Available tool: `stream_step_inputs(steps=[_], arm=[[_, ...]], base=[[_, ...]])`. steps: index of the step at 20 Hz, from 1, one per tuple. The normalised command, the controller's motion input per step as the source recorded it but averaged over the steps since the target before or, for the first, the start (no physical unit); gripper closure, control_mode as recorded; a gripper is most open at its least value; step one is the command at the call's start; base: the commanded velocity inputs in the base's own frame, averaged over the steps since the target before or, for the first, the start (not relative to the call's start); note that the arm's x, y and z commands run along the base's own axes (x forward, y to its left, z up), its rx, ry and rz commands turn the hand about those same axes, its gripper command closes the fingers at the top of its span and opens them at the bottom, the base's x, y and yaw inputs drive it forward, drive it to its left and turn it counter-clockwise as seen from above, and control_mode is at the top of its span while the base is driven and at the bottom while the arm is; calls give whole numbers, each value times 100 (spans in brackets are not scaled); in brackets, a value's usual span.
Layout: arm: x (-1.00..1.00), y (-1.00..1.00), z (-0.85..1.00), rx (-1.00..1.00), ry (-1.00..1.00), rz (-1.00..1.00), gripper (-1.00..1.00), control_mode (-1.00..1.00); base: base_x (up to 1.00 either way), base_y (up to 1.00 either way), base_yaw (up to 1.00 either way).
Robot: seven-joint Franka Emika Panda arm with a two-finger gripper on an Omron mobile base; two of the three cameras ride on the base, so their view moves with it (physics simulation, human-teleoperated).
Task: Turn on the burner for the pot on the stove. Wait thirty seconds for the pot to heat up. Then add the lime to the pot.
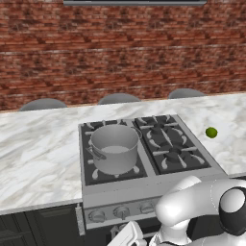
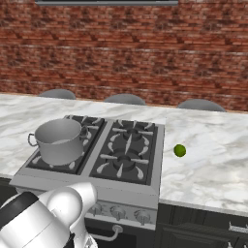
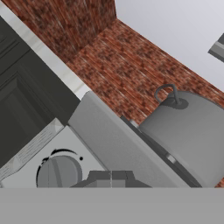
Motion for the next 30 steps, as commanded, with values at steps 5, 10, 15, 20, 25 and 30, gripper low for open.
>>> stream_step_inputs(steps=[5, 10, 15, 20, 25, 30], arm=[[0, 0, 0, 0, 0, 0, 100, -100], [0, 0, 0, 0, 0, 0, 100, -100], [0, 0, 0, 0, 0, 0, 100, -100], [0, 0, 0, 0, 0, 0, 100, -100], [0, 0, 0, 0, 0, 0, 100, -100], [0, 0, 0, 0, 0, 0, 100, -100]], base=[[0, 0, 0], [0, 0, 0], [0, 0, 0], [0, 0, 0], [0, 0, 0], [0, 0, 0]])
